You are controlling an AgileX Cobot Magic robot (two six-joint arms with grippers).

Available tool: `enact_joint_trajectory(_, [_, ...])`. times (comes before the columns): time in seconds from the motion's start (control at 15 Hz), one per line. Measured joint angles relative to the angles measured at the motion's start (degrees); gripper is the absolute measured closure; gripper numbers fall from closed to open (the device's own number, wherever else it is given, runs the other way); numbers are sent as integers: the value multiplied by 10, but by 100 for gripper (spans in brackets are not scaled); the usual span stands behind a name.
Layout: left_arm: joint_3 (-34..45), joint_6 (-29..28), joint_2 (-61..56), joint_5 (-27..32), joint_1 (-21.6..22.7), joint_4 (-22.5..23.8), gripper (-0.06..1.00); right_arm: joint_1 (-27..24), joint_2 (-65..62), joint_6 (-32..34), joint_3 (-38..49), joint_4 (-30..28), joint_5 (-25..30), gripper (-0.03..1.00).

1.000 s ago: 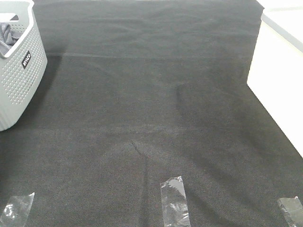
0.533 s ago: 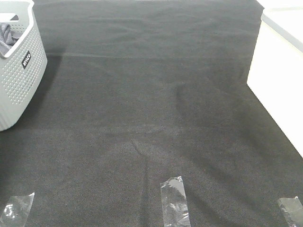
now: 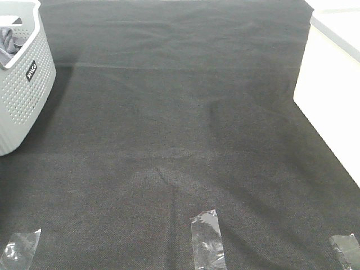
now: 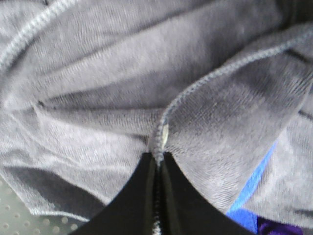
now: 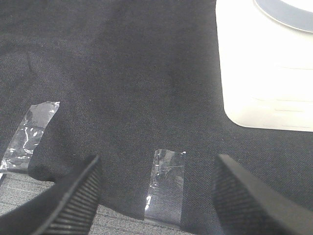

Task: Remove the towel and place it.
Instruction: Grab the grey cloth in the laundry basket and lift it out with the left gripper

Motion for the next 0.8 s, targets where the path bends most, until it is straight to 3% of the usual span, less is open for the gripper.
enact_joint_trajectory(0.4, [0, -35, -87, 66, -37, 10, 94, 0, 0, 0, 0, 0, 0, 32])
enact_joint_trajectory(0.8, [0, -96, -247, 73, -99, 11, 94, 0, 0, 0, 0, 0, 0, 32])
